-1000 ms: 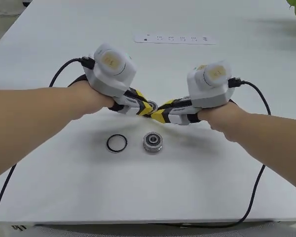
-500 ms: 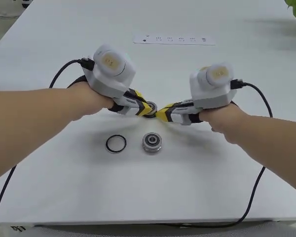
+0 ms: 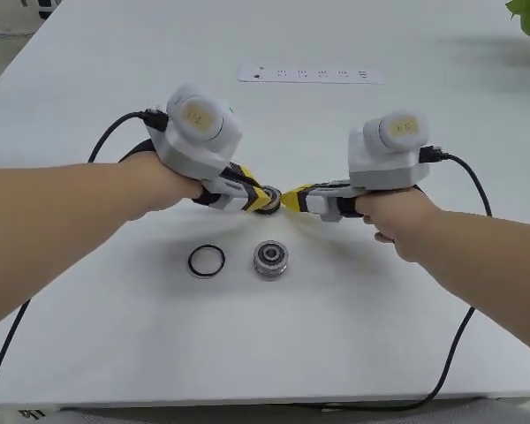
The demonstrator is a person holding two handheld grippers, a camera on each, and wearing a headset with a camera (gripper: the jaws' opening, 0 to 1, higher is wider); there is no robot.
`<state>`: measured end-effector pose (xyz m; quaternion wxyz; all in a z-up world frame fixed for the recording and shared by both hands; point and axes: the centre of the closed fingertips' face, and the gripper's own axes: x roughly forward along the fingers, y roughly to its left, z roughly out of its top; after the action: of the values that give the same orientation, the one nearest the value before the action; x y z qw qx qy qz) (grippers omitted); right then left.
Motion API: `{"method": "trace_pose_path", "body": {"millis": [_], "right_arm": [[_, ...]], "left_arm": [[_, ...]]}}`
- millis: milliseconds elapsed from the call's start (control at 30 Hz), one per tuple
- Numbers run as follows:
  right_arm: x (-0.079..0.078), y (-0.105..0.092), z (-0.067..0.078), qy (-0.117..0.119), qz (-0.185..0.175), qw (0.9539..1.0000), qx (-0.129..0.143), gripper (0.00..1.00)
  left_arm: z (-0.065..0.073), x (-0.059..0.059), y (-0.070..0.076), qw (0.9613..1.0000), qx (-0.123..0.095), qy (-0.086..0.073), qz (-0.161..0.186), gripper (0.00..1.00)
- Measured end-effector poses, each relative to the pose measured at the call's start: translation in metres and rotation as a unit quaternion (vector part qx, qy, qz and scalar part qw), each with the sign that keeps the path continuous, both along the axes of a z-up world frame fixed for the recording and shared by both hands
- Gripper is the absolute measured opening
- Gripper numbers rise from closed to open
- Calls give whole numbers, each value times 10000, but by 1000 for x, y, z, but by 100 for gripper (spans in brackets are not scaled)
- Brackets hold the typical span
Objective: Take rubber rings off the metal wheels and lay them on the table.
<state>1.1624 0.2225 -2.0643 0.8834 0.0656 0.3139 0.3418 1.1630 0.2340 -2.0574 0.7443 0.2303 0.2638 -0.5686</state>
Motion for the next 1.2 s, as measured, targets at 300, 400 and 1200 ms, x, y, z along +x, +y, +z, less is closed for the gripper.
{"method": "trace_pose_path", "body": {"millis": [300,400,1200], "right_arm": [[0,2,2,-91,-15,10000,-12,0],[1,2,3,-96,-39,9999,-20,0],[-2,12,11,-160,11,9998,140,0]], "left_arm": [[-1,1,0,10000,33,0,10,6],[-1,2,0,10000,44,4,23,6],[-2,2,-1,9999,135,-50,42,6]]}}
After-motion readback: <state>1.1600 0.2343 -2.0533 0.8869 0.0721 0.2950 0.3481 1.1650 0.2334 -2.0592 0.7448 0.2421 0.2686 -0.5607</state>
